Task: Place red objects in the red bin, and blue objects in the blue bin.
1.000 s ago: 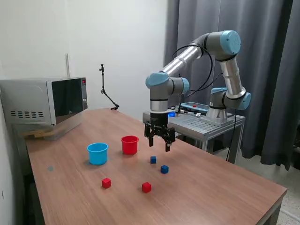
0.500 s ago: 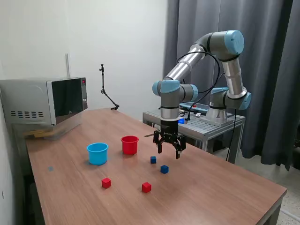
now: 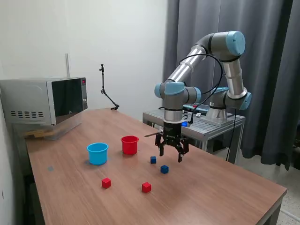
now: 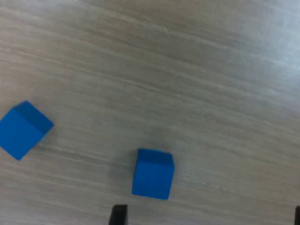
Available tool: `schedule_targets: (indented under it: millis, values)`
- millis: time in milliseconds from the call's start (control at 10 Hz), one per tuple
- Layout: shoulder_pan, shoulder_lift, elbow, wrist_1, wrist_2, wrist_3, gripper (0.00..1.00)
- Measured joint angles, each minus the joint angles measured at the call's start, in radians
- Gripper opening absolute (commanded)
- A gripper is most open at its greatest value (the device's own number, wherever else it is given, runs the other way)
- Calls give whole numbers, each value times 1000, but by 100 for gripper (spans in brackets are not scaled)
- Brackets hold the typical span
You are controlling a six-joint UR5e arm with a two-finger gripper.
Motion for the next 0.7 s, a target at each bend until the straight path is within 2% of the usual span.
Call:
schedule_targets:
  millis: [700]
  values:
    - [21, 20, 1, -18, -77, 112, 100]
